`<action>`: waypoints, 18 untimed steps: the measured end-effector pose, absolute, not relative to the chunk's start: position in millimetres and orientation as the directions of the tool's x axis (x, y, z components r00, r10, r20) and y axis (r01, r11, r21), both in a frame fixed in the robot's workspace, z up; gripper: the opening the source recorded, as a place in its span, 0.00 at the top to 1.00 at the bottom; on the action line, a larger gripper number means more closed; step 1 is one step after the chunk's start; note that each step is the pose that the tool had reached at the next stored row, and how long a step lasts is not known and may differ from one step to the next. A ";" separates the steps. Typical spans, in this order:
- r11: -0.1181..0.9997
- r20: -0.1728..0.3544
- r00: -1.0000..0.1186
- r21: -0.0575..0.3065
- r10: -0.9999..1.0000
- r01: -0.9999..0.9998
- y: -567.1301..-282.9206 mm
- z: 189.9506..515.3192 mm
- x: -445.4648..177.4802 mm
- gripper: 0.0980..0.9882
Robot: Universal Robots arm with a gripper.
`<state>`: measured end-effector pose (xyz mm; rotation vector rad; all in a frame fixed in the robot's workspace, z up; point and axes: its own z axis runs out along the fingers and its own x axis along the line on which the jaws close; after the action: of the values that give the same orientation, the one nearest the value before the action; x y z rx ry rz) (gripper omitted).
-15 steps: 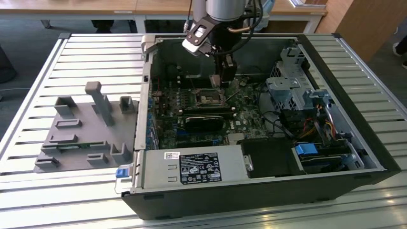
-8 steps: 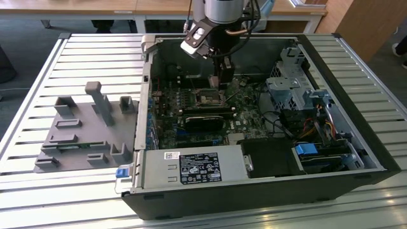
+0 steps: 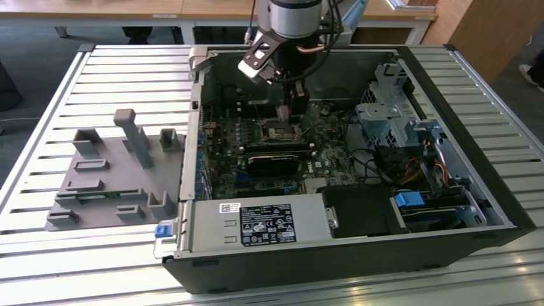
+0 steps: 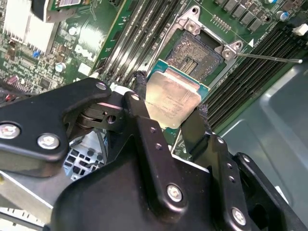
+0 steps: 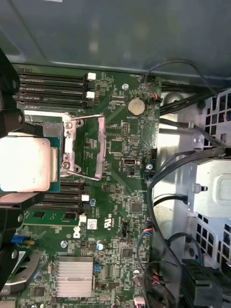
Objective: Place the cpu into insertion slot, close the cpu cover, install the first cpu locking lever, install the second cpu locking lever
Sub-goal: 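Place the cpu into insertion slot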
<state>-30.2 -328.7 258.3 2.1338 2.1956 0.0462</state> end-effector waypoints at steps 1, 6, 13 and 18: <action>0.026 -0.036 -0.023 0.077 0.999 0.997 -328.5 256.8 -30.4 0.51; 0.021 -0.036 -0.018 0.077 0.999 0.997 -328.2 251.2 -30.5 0.51; 0.020 -0.036 -0.017 0.077 0.999 0.997 -328.1 245.3 -31.0 0.51; 0.017 -0.036 -0.015 0.077 0.999 0.997 -327.7 241.0 -32.4 0.51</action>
<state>-32.4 -327.7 241.0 2.1474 2.1821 0.0454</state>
